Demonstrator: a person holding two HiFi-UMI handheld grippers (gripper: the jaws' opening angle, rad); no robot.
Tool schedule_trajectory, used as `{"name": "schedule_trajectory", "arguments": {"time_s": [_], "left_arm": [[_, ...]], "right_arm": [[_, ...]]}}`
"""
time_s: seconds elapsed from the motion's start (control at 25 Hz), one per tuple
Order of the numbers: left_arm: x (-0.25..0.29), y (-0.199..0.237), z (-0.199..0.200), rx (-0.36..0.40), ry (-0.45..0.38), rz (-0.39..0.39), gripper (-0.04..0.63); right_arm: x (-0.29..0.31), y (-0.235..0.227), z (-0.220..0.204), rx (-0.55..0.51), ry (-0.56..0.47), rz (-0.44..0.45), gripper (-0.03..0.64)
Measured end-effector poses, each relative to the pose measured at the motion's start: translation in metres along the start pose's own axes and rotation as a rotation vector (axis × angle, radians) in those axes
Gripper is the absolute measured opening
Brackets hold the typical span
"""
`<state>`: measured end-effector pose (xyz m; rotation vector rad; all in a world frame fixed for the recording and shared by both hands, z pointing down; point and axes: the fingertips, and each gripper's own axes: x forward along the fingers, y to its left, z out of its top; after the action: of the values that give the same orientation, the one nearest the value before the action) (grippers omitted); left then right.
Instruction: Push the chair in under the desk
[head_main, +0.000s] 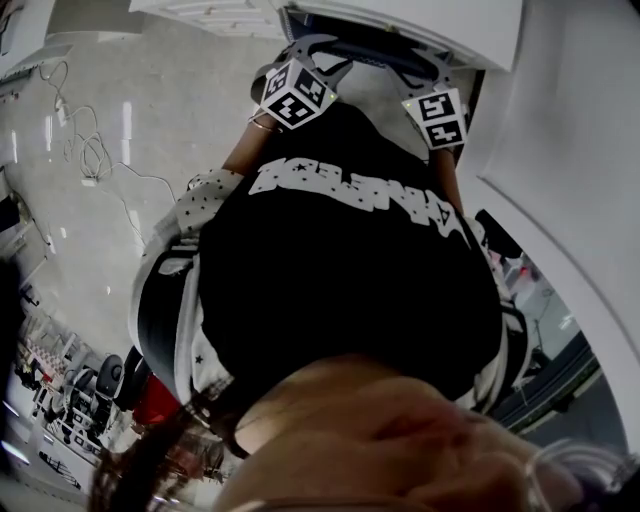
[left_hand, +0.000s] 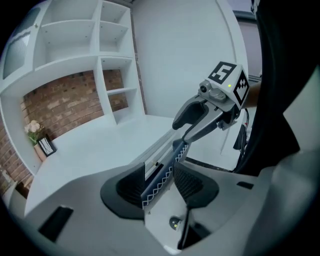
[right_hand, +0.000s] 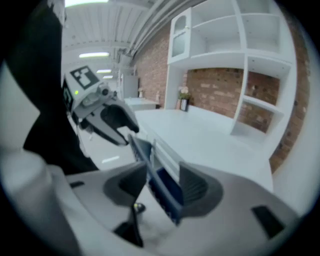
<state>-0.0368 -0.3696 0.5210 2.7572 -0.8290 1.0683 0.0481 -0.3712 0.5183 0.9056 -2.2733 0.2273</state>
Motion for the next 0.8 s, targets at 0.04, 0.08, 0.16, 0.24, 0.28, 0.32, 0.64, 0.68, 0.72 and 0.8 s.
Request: {"name": "schedule_trajectory", "arguments": {"time_s": [0.04,0.08,0.16,0.24,0.28,0.32,0.64,0.68,0.72,0.8], "left_arm": [[-0.005,0.003,0.007,-0.017,-0.033,0.007,0.21],[-0.01,0.006,0.015,-0.037,-0.073,0.013,0.209],[-0.02,0.015,0.035,-0.08,-0.16,0.013,0.171],[-0.03,0.024,0.053,-0.118,-0.237,0.008,0.146],[-0.035,0.029,0.061,-0.132,-0.27,0.014,0.125],[-0.04,0.035,0.068,-0.14,-0.299,0.027,0.088],[-0.077,0.061,0.102,-0.139,-0.407,0.102,0.035],[-0.082,0.064,0.107,-0.145,-0.432,0.106,0.035],[-0.088,0.067,0.113,-0.151,-0.456,0.109,0.035],[-0.096,0.071,0.123,-0.152,-0.491,0.114,0.035]], "right_arm": [[-0.003,-0.004,0.01,0.056,-0.057,0.002,0.216],[-0.007,-0.008,0.02,0.113,-0.114,0.004,0.215],[-0.017,-0.019,0.039,0.207,-0.212,-0.005,0.213],[-0.027,-0.03,0.053,0.241,-0.279,-0.031,0.186],[-0.032,-0.035,0.06,0.24,-0.305,-0.047,0.154],[-0.037,-0.039,0.066,0.234,-0.329,-0.062,0.128],[-0.07,-0.049,0.094,0.237,-0.454,-0.114,0.038],[-0.073,-0.051,0.098,0.237,-0.465,-0.118,0.038],[-0.075,-0.052,0.102,0.234,-0.473,-0.12,0.038],[-0.078,-0.052,0.111,0.222,-0.485,-0.121,0.038]]}}
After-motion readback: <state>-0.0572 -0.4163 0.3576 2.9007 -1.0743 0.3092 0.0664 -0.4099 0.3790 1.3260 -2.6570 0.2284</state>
